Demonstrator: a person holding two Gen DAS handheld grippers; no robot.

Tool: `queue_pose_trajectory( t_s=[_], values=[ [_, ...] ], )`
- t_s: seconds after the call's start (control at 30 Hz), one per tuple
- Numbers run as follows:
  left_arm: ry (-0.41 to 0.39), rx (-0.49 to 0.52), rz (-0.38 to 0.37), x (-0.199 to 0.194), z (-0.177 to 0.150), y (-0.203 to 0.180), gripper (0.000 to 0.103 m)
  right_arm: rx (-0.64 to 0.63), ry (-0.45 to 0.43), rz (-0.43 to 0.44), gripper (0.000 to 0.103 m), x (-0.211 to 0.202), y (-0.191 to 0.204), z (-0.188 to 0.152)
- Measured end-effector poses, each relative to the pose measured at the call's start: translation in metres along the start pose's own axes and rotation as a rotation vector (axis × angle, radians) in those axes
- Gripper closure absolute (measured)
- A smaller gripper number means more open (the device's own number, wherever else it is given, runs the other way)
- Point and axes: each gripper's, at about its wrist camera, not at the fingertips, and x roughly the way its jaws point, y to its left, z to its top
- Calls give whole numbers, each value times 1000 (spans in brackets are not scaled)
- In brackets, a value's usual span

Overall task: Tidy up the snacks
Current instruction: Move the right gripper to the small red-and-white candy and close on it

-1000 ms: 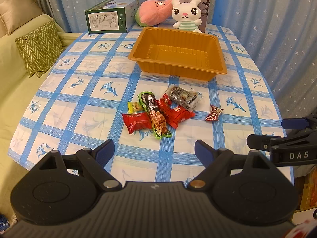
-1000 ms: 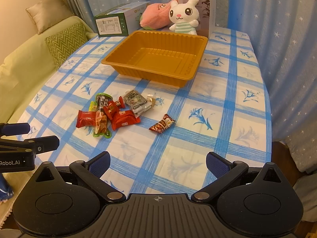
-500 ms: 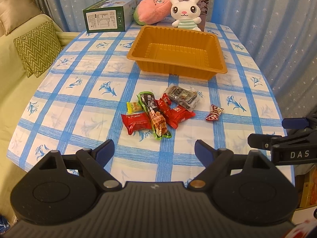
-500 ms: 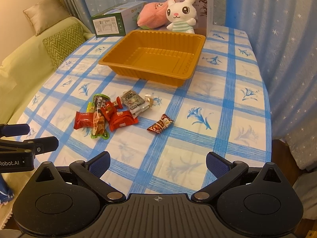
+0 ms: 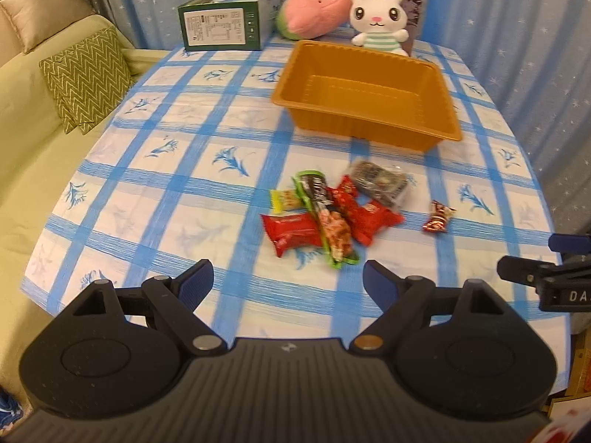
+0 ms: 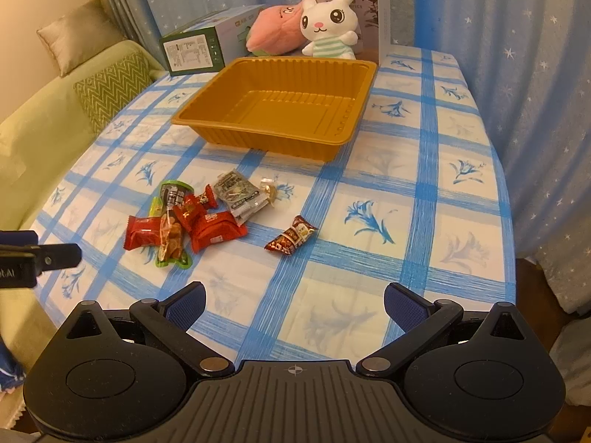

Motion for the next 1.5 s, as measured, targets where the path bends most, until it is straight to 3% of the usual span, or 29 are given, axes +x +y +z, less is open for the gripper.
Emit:
queue_pose_trajectory(
  t_s=[0.57,0.93,1.27,1.5],
  values=[
    [8,55,-47,37,17,26,23,91,-18,12,30,50,-6,5],
    [23,86,-59,62,33,40,28,160,-13,20,55,84,-4,16],
    [45,123,-76,81,40,50,32,217,-17,-35,60,106,-3,26],
    [39,169,-92,91,47,51,35,190,-6,-70,71,118,5,28]
  ],
)
